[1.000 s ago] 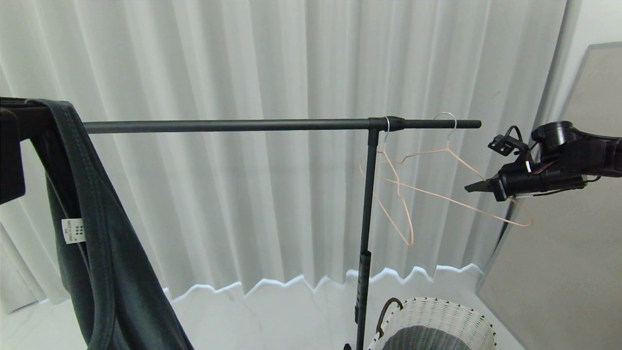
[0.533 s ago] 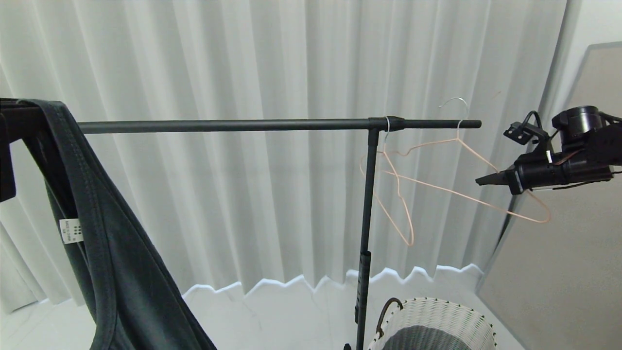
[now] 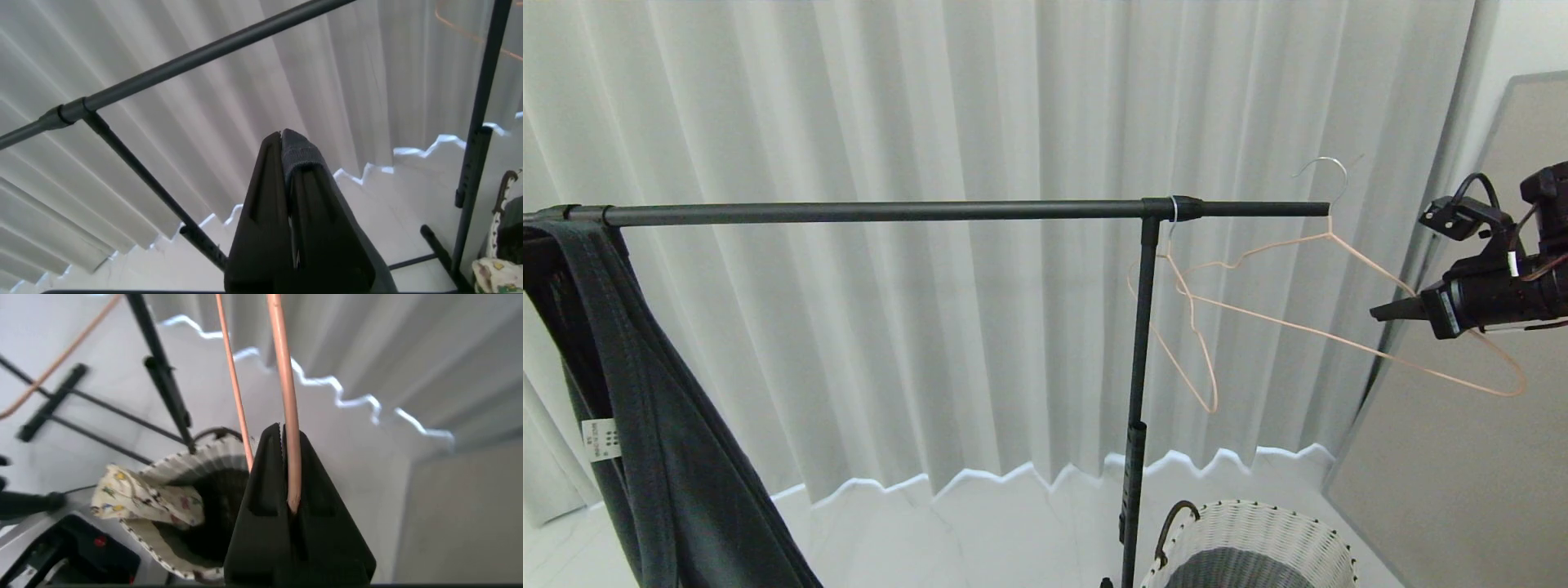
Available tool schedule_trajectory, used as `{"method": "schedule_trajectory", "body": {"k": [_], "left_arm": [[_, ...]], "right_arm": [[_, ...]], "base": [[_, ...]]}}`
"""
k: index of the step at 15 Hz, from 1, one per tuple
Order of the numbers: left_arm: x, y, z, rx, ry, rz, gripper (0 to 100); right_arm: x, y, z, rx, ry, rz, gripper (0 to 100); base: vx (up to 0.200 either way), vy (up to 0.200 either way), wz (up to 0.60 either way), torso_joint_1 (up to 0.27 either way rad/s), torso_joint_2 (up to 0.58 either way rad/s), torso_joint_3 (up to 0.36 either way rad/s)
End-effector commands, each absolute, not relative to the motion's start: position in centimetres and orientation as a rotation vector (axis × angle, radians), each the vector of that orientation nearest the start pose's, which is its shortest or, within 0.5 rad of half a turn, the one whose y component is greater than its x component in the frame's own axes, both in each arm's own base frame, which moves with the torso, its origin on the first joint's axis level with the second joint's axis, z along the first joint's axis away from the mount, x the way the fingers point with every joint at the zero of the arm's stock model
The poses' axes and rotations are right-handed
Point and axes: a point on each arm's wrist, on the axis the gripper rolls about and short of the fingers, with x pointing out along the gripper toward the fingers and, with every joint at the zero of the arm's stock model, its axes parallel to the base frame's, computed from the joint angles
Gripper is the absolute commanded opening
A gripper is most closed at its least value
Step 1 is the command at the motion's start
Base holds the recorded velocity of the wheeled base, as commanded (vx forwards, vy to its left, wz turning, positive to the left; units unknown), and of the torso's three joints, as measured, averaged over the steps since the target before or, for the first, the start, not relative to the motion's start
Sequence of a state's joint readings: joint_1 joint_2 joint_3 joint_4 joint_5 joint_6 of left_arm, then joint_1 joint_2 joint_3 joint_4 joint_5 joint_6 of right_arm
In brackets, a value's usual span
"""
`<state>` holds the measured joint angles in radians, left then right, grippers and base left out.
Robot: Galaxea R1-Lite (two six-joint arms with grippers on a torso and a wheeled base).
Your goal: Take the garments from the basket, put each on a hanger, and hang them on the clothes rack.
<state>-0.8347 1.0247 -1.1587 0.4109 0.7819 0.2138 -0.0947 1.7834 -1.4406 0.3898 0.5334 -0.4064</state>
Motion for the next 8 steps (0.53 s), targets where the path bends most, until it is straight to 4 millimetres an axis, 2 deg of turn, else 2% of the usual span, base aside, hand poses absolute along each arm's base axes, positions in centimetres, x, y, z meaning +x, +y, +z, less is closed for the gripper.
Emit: {"method": "schedule_trajectory", "body": {"k": [1, 5, 8], "left_arm": [[7.8, -5.8, 32.2, 0.421, 0.200, -0.049, 0], [8.3, -5.5, 31.3, 0.438, 0.237, 0.010, 0], [8.5, -4.9, 30.2, 0.453, 0.279, 0.070, 0]], "right_arm": [[29.6, -1.2, 25.8, -0.175, 0.587, 0.475, 0], [25.2, 1.4, 27.6, -0.153, 0.588, 0.287, 0], [20.7, 2.7, 27.0, -0.237, 0.602, 0.148, 0]], "base": [[0.000, 0.000, 0.00, 0.000, 0.00, 0.000], [0.000, 0.000, 0.00, 0.000, 0.00, 0.000], [0.000, 0.000, 0.00, 0.000, 0.00, 0.000]]}}
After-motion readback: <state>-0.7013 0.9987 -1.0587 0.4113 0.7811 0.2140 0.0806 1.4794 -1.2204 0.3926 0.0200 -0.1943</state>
